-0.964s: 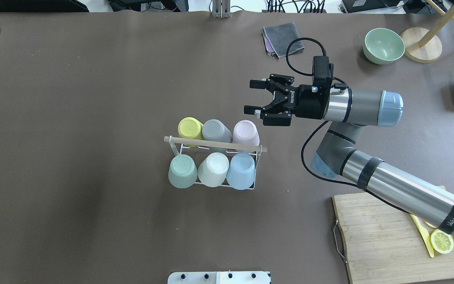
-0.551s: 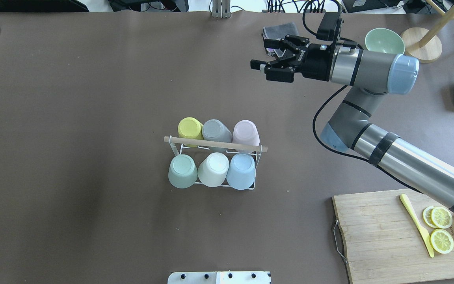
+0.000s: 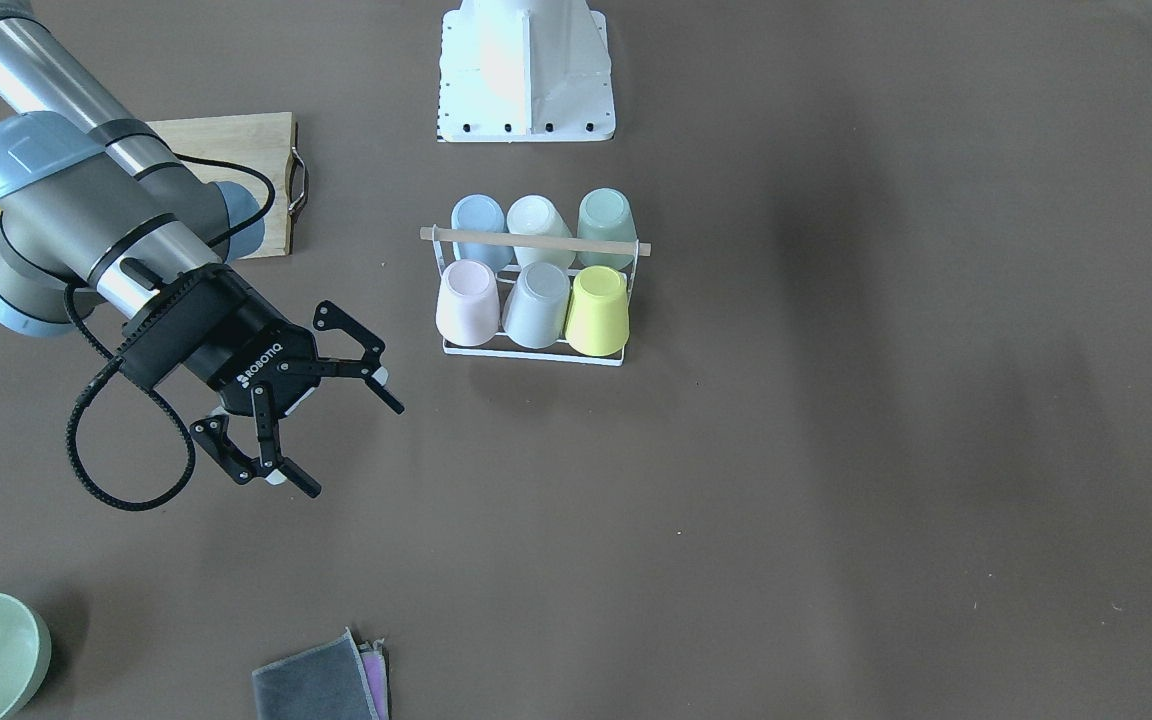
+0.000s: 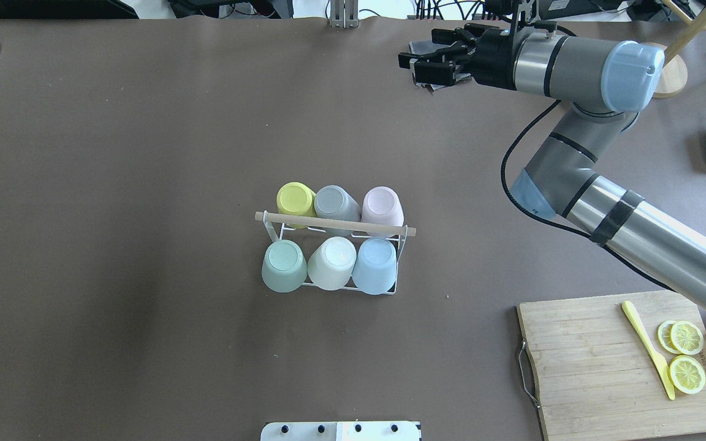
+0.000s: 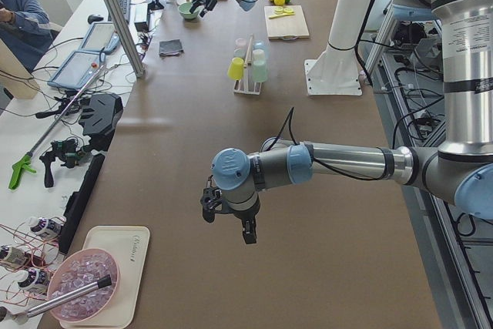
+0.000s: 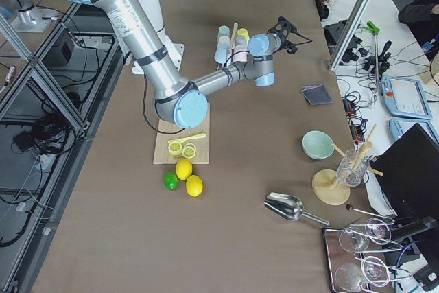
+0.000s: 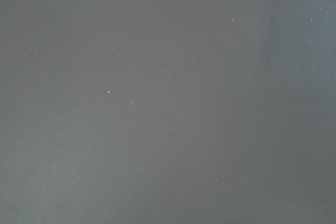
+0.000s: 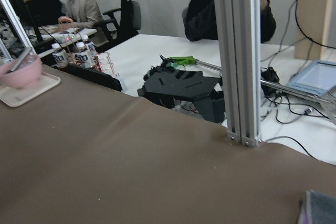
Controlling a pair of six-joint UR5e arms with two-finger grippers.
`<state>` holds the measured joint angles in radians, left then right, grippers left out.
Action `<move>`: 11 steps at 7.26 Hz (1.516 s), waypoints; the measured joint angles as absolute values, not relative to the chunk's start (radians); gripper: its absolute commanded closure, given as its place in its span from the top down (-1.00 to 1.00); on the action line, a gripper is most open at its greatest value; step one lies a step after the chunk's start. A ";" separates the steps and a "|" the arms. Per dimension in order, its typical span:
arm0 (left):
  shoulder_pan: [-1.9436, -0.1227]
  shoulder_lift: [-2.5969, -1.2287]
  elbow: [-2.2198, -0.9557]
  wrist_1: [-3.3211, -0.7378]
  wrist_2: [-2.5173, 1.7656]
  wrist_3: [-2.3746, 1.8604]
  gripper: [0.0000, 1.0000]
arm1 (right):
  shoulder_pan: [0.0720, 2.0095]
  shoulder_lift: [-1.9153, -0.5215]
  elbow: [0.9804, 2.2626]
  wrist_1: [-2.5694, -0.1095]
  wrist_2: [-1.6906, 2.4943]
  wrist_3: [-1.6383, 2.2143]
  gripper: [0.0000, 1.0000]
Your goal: Place cup on cup holder
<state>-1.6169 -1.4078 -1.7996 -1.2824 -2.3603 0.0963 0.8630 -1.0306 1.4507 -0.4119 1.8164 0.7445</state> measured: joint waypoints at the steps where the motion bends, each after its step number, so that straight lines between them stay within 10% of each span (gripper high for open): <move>1: -1.624 -1.406 -1.803 -1.282 -2.359 0.097 0.96 | 0.863 -1.081 1.550 -0.604 1.817 0.748 1.00; 6: -1.661 -1.406 -1.800 -1.282 -2.359 0.097 0.96 | 0.949 -1.217 1.795 -1.406 1.967 0.752 1.00; 11: -1.663 -1.416 -1.802 -1.284 -2.360 0.097 0.96 | 1.182 -1.354 1.762 -1.773 2.070 0.603 1.00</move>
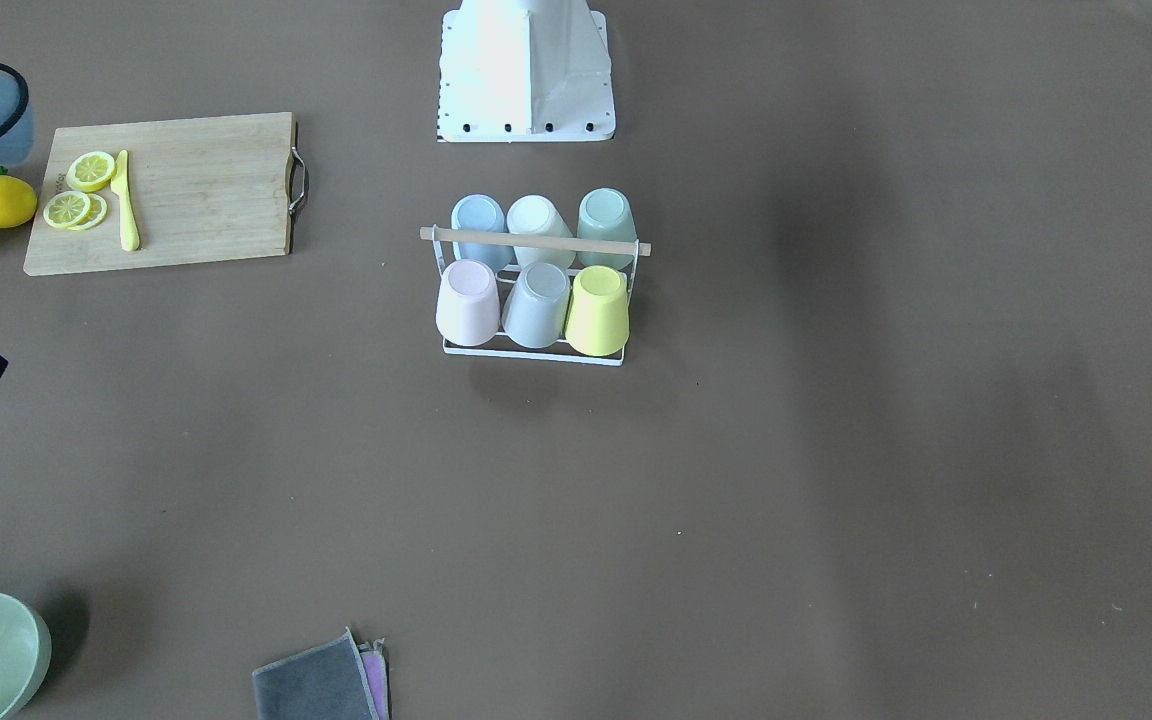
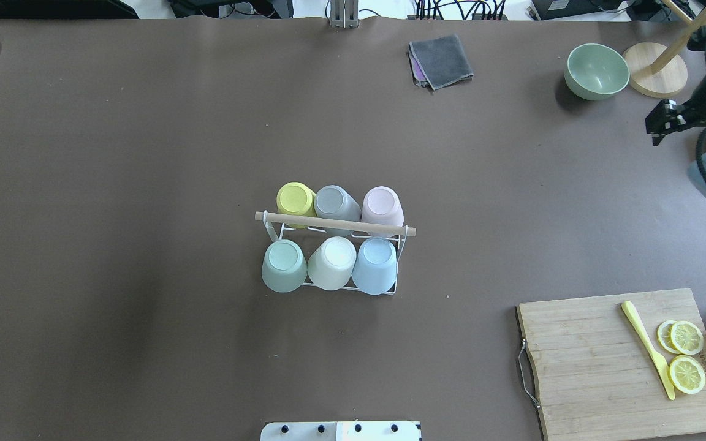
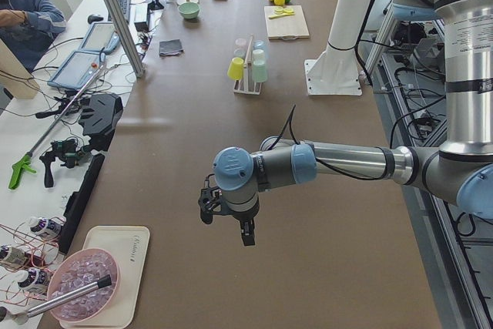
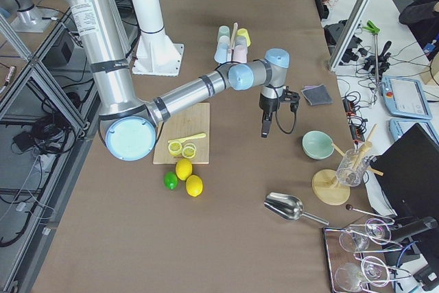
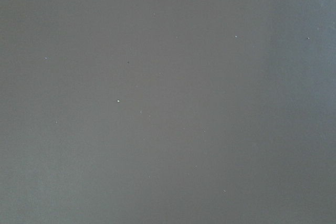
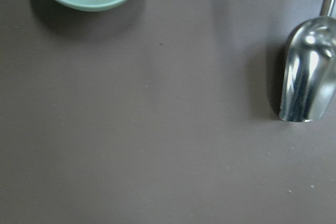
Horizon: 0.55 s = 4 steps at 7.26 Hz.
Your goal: Place cup on cup holder
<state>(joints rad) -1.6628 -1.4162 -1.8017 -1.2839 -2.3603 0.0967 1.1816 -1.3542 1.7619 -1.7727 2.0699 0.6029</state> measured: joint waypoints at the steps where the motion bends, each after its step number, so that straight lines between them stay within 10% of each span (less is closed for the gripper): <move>1: -1.663 -1.415 -1.803 -1.284 -2.361 0.098 0.96 | 1.253 -1.408 1.764 -1.774 2.133 0.511 1.00; 4: -1.663 -1.416 -1.807 -1.285 -2.360 0.099 0.96 | 1.434 -1.532 1.744 -1.767 2.247 0.170 1.00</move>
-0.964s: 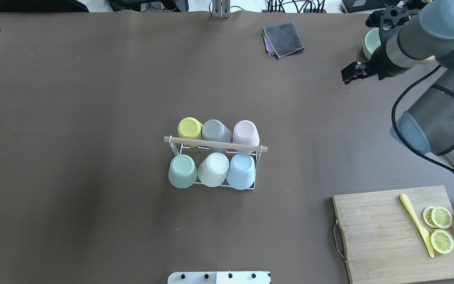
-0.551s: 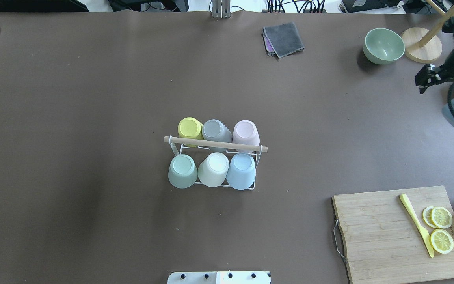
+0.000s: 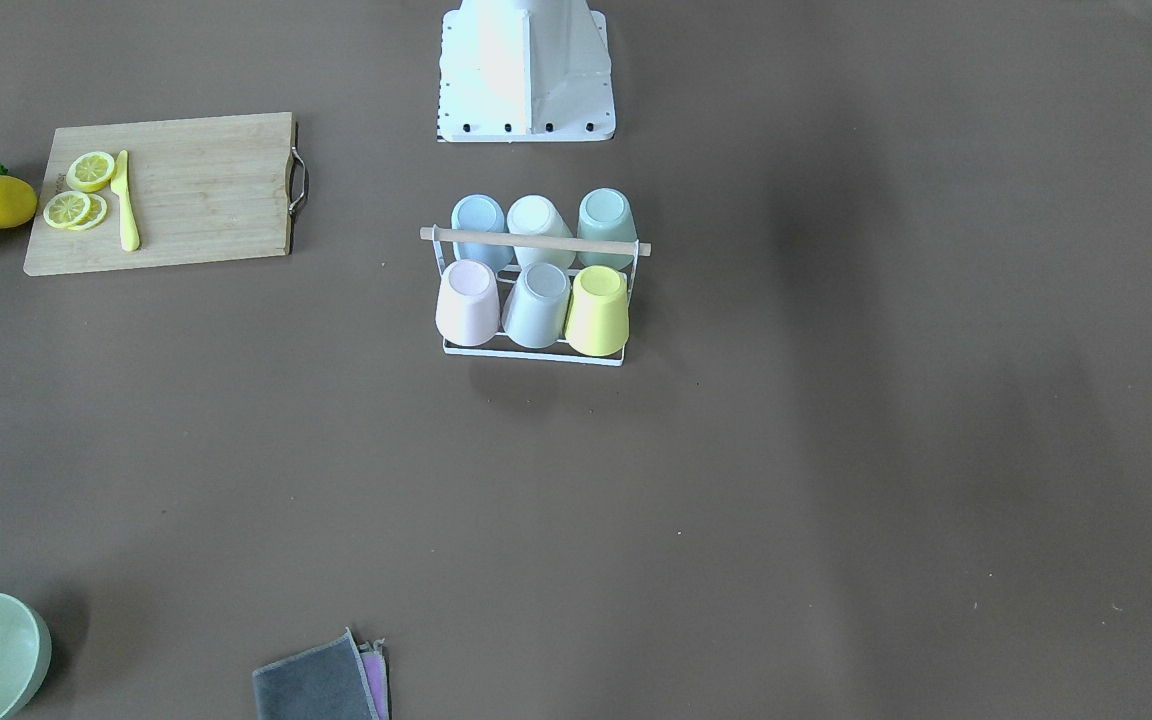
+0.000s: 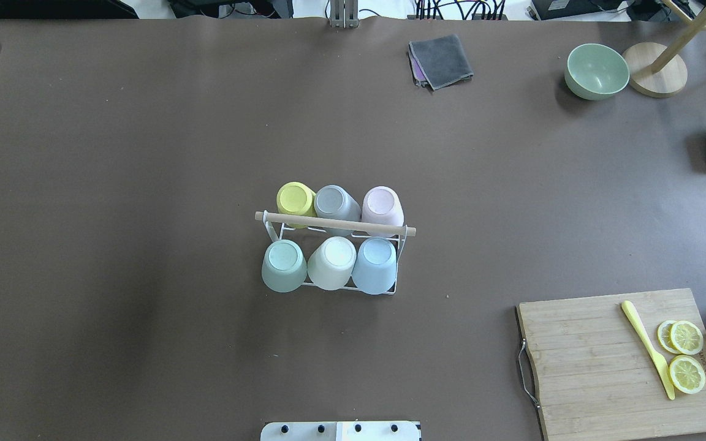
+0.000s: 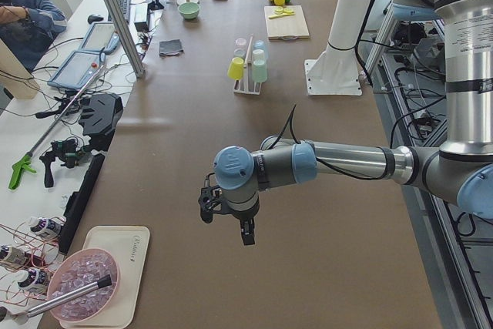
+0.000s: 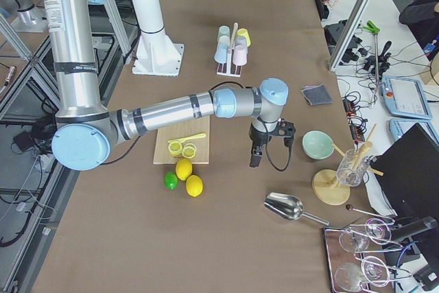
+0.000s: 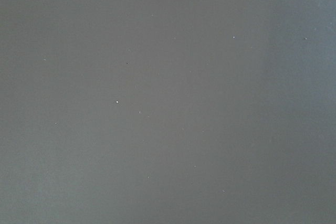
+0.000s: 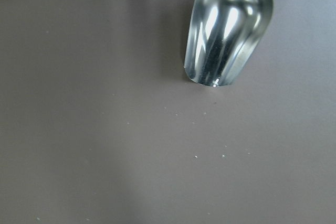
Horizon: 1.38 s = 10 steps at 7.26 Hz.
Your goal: Place cup on cup holder
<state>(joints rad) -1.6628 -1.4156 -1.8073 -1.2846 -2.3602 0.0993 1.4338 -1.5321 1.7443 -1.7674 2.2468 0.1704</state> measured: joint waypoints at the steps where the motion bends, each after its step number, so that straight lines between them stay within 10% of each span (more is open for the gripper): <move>1: -1.663 -1.416 -1.807 -1.285 -2.360 0.099 0.96 | 1.485 -1.563 1.725 -1.767 2.267 0.071 1.00; 10: -1.663 -1.414 -1.807 -1.284 -2.361 0.099 0.96 | 1.610 -1.644 1.651 -1.705 2.324 -0.090 1.00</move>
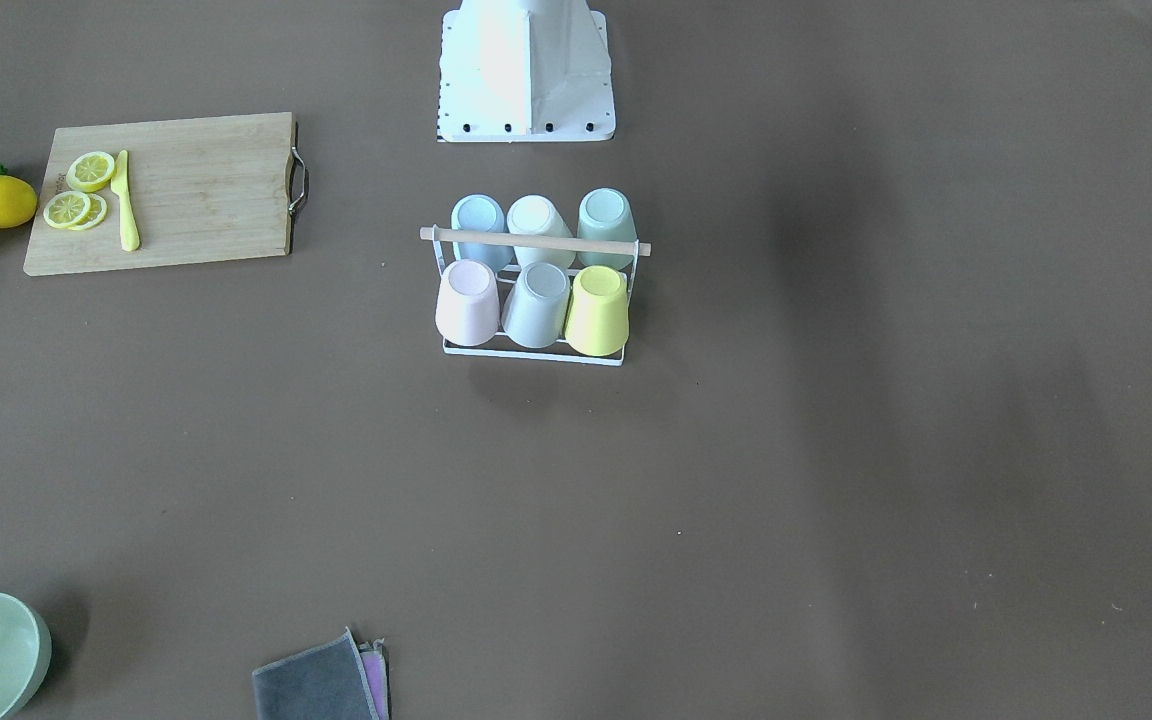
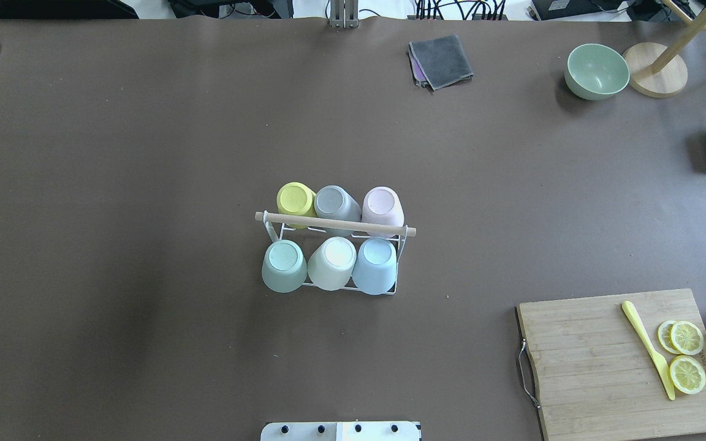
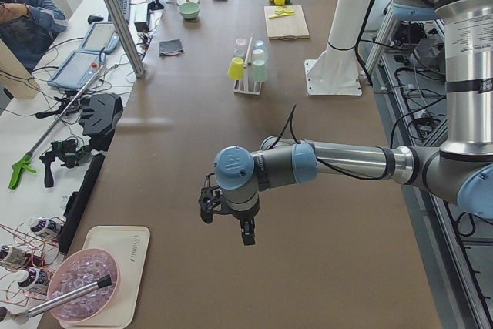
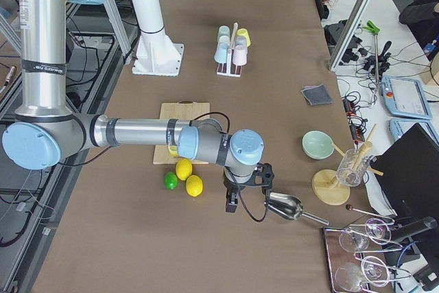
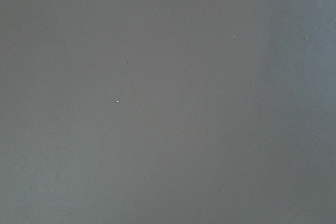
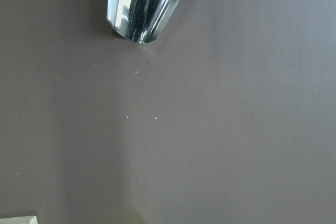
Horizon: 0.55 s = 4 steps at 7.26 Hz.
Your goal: Place cup on cup holder
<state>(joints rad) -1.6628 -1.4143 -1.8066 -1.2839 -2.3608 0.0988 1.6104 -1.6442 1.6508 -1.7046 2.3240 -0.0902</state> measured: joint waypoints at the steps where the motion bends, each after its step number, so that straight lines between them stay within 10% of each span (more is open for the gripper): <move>1: -1.663 -1.414 -1.806 -1.284 -2.361 0.099 0.96 | 1.611 -1.647 1.625 -1.660 2.327 -0.089 1.00; 4: -1.663 -1.414 -1.806 -1.284 -2.361 0.098 0.96 | 1.612 -1.637 1.613 -1.625 2.331 -0.055 1.00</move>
